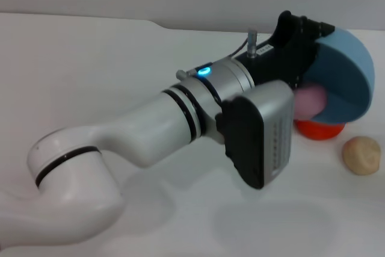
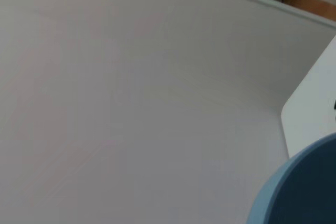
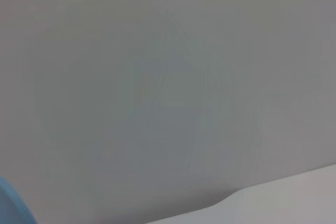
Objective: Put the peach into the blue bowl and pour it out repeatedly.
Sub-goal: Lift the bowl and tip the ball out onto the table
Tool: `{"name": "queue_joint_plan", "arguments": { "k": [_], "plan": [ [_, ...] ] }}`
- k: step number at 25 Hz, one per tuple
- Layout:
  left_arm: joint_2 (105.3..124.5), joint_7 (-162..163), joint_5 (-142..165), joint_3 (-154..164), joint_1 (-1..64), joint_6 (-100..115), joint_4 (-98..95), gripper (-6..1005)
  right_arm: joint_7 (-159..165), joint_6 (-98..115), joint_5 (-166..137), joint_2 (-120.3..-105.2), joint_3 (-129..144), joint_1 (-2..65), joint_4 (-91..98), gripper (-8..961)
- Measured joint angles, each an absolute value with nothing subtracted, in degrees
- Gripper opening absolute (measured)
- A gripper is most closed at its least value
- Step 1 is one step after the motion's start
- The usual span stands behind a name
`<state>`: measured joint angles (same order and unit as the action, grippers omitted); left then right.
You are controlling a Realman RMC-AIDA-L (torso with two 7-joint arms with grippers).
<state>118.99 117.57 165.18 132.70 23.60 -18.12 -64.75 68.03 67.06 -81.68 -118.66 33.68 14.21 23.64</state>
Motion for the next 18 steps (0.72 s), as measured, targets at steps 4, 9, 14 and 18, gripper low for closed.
{"name": "queue_joint_plan", "arguments": {
  "k": [4,9,14,18],
  "plan": [
    [119.04,116.9,165.1,134.1,24.1,-20.5,-62.6,-1,68.1,67.1,-81.7,-118.66,33.6,14.2,23.6,330],
    [119.09,115.9,163.9,134.6,24.2,-23.6,-61.5,-1,68.1,67.1,-81.7,-118.66,33.7,14.3,23.6,324],
    [119.08,113.7,156.9,134.9,25.0,-25.4,-60.4,0,68.5,67.2,-81.6,-118.62,34.1,14.5,23.6,319],
    [119.09,113.1,152.8,135.5,26.4,-25.7,-58.3,0,68.5,67.1,-81.8,-118.59,34.1,14.9,23.6,314]
  ]
}}
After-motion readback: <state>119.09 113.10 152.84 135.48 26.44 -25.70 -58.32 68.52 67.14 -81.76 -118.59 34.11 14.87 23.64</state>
